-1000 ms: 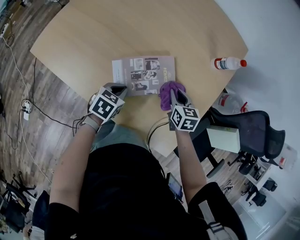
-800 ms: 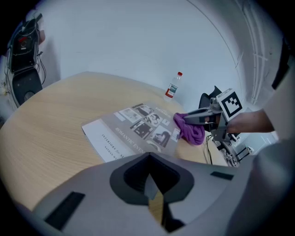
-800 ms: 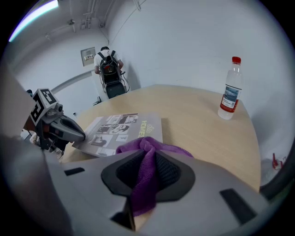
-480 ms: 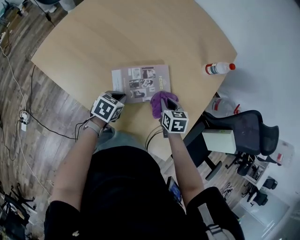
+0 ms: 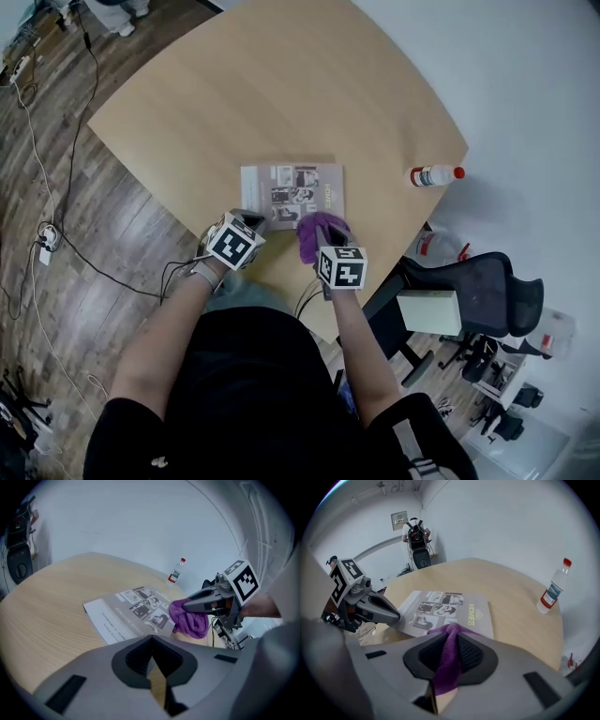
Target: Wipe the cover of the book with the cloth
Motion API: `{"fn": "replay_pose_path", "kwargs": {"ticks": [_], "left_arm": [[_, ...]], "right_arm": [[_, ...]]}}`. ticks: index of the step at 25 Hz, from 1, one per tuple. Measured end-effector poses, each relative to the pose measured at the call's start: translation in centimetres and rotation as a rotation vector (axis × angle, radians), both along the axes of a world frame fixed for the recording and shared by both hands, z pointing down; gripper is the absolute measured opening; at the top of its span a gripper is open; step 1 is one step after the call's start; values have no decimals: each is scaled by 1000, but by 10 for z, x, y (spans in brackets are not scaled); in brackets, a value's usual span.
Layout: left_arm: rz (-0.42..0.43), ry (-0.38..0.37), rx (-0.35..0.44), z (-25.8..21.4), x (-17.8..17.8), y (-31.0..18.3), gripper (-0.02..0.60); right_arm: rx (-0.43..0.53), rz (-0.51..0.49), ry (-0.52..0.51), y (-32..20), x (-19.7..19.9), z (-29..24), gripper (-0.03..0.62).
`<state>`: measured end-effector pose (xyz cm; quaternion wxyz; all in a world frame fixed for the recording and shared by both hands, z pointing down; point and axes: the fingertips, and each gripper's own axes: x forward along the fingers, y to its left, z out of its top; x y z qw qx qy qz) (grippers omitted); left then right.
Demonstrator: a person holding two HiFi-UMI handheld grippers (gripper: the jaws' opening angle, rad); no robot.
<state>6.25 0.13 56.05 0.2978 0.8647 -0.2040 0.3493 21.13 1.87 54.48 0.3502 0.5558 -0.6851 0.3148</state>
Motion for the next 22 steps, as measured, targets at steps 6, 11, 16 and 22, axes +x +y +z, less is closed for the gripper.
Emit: {"fn": "replay_pose_path", "kwargs": {"ticks": [6,11,16,22], "left_arm": [[-42,81,2,-24,-16,3,21],[-105,115,70,-56,-49,-3,21],[-234,177,123,-98,-89,0,21],[-393,203,218,-149,-142,6,21]], "right_arm": [[48,-18,96,-2,-4,-36,74],[150,-39,24,-15,-17,-77,74],[277,-105,-142,-30,-58,-123,74],[335,-247,-251,-41,-115,-161,74]]}}
